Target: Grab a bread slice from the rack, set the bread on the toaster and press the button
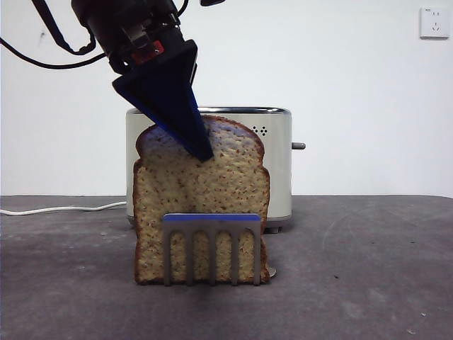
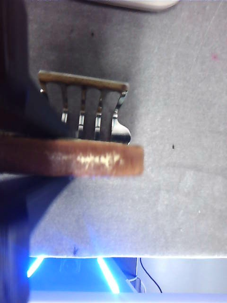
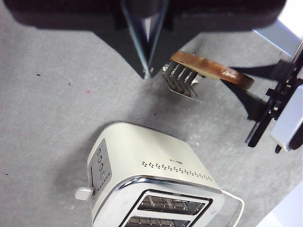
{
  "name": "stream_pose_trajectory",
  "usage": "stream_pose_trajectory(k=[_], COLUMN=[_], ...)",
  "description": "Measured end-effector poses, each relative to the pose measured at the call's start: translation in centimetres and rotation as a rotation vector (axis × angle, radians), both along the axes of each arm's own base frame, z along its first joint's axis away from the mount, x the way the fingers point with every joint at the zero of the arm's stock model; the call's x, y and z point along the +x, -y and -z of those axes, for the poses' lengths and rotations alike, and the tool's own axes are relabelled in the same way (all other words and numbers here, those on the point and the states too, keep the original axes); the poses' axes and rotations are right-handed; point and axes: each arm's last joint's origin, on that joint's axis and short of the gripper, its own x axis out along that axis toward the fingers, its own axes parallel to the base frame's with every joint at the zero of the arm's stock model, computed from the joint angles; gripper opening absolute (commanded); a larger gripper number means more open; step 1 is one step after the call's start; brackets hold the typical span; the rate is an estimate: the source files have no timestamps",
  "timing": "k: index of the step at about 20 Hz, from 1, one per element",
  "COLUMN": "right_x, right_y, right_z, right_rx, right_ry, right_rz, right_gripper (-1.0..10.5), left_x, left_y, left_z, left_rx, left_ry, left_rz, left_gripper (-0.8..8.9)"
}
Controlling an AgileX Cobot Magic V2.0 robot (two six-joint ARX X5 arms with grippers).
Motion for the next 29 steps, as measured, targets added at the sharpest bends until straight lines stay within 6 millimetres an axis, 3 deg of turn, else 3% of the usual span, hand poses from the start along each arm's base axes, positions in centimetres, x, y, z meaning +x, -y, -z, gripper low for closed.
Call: stream_pose_trajectory(k=[4,8,15,20,23,29], right_x=[0.0,0.0,0.0,0.0,0.0,0.3], right_y=[0.0,0.0,0.0,0.0,0.0,0.0], right_z=[0.0,0.0,0.1,0.1,0.1,0.2], right_rx=[0.0,0.0,-0.001,-0.002,-0.003,-0.005], right_ry=[0.0,0.0,-0.007,-0.006,-0.006,-0.02], right_rz=[0.0,0.0,0.0,-0.001,-0.002,-0.002], right_gripper=[-0.1,-0.1,-0.1,-0.1,-0.1,-0.1], left_x=[-0.4,-1.0,-1.1,-0.6,0.4,4.7], left_y=[-0.4,-1.0,-1.3,-3.4,-5.1,-6.5], left_z=[-1.0,-3.9,-12.3,-18.4,-19.0,-17.4], left_rx=[-0.025,-0.093,-0.262,-0.329,-0.293,-0.211], left_ry=[0.027,0.097,0.268,0.468,0.529,0.551], left_rz=[-0.001,-0.002,-0.045,-0.119,-0.151,-0.177], left_gripper=[-0.08,-0.08,-0.09,-0.09,-0.09,-0.1])
